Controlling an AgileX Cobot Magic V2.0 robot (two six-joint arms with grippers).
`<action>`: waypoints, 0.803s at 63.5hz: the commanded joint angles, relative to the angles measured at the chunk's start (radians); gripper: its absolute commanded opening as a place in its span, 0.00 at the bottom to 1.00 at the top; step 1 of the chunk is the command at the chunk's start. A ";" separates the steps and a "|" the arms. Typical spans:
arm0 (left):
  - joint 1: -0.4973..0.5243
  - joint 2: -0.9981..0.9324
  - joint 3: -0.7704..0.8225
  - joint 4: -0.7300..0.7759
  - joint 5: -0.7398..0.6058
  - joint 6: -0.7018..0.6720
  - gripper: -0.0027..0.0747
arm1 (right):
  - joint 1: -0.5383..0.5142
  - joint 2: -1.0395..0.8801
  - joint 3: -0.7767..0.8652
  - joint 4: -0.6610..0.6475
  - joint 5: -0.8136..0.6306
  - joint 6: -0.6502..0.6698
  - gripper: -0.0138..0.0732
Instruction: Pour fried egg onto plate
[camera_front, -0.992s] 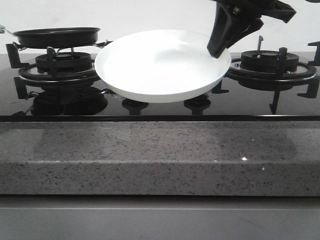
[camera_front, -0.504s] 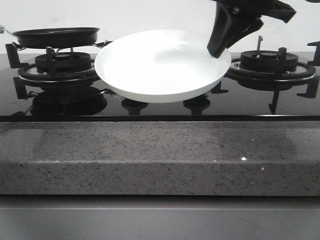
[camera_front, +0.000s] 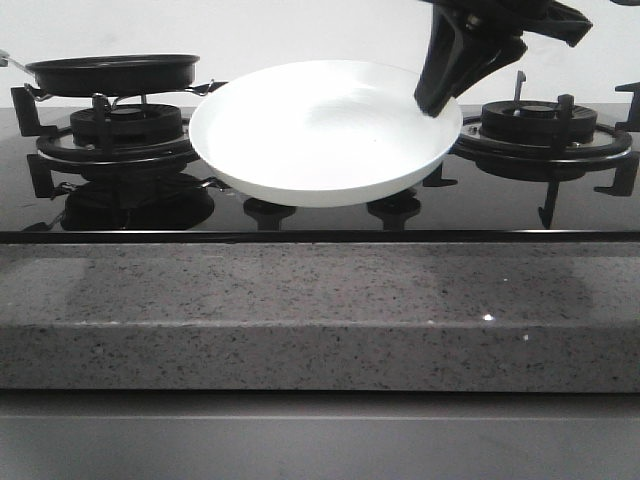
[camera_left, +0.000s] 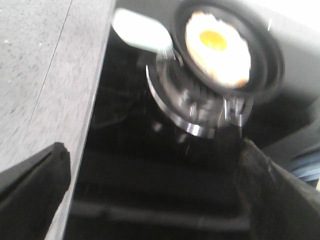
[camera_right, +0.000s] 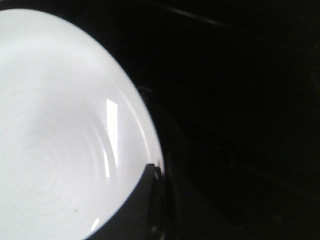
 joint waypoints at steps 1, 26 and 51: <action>0.047 0.052 -0.052 -0.189 -0.008 0.054 0.88 | 0.001 -0.053 -0.024 0.015 -0.038 -0.006 0.08; -0.001 0.358 -0.189 -0.528 0.028 0.083 0.88 | 0.001 -0.053 -0.024 0.015 -0.038 -0.006 0.08; -0.099 0.546 -0.316 -0.589 0.010 0.083 0.87 | 0.001 -0.053 -0.024 0.015 -0.032 -0.006 0.08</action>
